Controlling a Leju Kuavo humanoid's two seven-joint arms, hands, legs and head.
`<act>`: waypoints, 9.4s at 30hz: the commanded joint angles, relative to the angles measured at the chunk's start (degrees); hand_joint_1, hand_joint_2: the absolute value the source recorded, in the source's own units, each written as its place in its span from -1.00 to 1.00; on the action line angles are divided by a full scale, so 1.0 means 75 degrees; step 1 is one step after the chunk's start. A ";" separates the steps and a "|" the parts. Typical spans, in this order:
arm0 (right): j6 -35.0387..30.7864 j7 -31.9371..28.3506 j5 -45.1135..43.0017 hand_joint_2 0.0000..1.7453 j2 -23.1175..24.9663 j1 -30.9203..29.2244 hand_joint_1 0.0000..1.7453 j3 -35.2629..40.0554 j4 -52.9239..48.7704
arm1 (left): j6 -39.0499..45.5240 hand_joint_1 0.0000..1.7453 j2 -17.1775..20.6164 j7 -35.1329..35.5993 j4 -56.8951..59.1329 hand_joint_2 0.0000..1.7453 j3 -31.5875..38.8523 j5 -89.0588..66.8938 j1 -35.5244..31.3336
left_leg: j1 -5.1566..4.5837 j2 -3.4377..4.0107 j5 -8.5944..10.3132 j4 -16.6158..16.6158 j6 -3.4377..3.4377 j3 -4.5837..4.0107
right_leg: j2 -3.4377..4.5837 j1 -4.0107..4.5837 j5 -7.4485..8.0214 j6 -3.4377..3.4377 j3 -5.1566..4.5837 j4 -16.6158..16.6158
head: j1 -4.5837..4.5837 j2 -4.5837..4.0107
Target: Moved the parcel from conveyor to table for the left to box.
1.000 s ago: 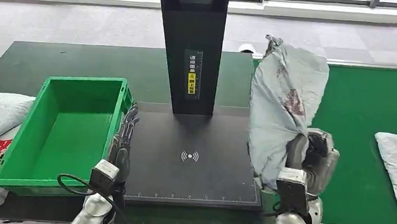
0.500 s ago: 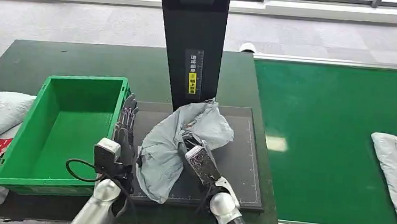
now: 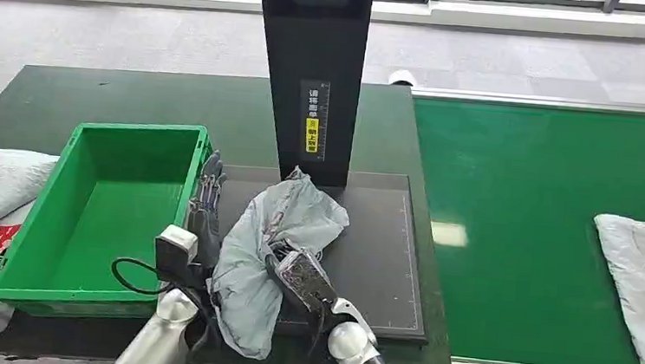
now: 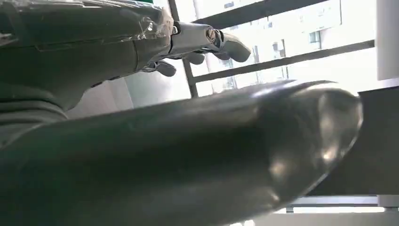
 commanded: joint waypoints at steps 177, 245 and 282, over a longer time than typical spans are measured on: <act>-0.3557 0.3544 0.8587 1.00 -0.0909 0.3360 -1.00 -0.5801 -0.5516 | 0.3218 -1.00 0.0292 0.0002 -0.4675 -1.00 0.2045 -0.3085 0.2594 | -0.0005 0.0010 -0.0010 -0.0046 -0.0001 0.0069 | -0.0011 -0.0002 -0.0016 -0.0044 0.0050 -0.0015 | 0.0000 0.0000; -0.3878 0.2291 0.7181 1.00 -0.0453 0.2651 1.00 -0.7607 -0.5580 | 0.3141 -1.00 0.0775 0.0002 -0.4693 1.00 0.0782 -0.3518 0.2703 | -0.0016 0.0033 -0.0025 -0.0028 -0.0003 0.0061 | 0.0011 -0.0015 -0.0025 -0.0033 0.0028 0.0015 | 0.0003 0.0000; -0.2856 0.0384 0.4602 1.00 -0.0813 0.2842 1.00 -0.2441 -0.4864 | 0.3218 -1.00 0.0681 0.0002 -0.3975 -1.00 0.0896 -0.2686 0.2251 | -0.0007 0.0014 -0.0016 -0.0048 0.0004 0.0077 | -0.0008 -0.0003 -0.0031 -0.0036 0.0057 -0.0016 | 0.0003 0.0000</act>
